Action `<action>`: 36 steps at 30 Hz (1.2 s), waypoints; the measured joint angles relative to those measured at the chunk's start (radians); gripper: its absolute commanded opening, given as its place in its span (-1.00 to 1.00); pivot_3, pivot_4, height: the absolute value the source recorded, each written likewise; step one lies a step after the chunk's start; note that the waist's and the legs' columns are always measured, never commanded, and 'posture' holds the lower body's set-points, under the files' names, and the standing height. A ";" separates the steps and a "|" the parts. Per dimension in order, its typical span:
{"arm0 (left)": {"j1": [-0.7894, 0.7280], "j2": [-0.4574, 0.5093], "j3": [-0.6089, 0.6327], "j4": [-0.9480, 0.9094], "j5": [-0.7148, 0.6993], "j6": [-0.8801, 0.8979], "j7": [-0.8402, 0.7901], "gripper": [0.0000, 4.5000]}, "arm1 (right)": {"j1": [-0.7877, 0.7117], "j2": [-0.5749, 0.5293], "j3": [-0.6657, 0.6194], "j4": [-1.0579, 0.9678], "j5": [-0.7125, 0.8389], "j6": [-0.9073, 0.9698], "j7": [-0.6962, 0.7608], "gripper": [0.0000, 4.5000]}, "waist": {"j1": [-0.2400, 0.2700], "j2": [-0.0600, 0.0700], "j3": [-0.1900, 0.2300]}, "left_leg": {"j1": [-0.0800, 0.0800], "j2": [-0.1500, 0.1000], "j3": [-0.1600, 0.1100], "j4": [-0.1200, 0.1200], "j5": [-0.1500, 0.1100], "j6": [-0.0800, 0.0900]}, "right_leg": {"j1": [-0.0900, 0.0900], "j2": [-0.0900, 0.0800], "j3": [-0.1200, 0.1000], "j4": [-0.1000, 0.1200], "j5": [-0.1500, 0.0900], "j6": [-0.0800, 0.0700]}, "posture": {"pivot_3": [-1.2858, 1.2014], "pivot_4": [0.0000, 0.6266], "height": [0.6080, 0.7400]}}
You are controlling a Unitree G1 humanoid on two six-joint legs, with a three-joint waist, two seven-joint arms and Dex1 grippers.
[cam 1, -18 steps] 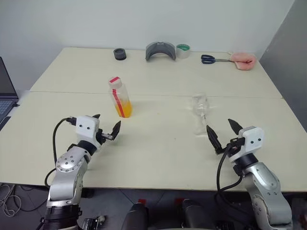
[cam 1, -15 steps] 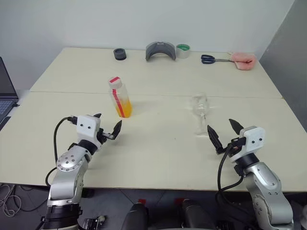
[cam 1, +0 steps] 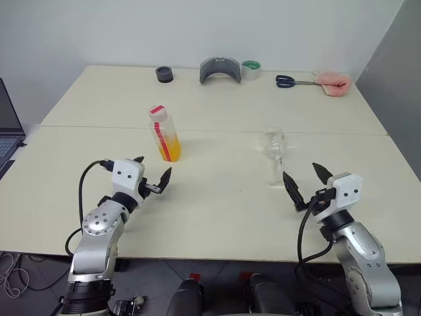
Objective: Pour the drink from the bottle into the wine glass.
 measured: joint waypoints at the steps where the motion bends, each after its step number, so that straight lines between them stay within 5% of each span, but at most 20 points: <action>1: 0.000 0.000 0.000 0.000 0.000 0.000 0.000 0.99 | 0.001 0.001 0.001 0.000 0.000 0.000 -0.001 1.00 | 0.000 0.000 0.000 | 0.000 0.000 0.000 0.000 0.000 0.000 | 0.000 0.000 0.000 0.000 0.000 0.000 | 0.03 -0.52 1.00; 16: -0.029 -0.003 0.002 0.041 0.007 -0.014 -0.008 0.99 | -0.009 -0.003 0.010 0.000 0.004 0.000 0.006 1.00 | 0.000 0.000 0.000 | 0.000 0.000 0.000 0.000 0.000 0.000 | 0.000 0.000 0.000 0.000 0.000 0.000 | 0.03 -0.52 1.00; 36: -0.186 -0.064 0.001 0.140 -0.024 0.080 0.059 0.99 | -0.185 -0.262 0.082 -0.133 0.316 0.281 0.284 1.00 | 0.000 -0.001 0.000 | -0.001 -0.001 -0.002 0.001 0.000 0.000 | 0.001 0.000 -0.002 0.000 0.000 0.000 | 0.03 -0.52 1.00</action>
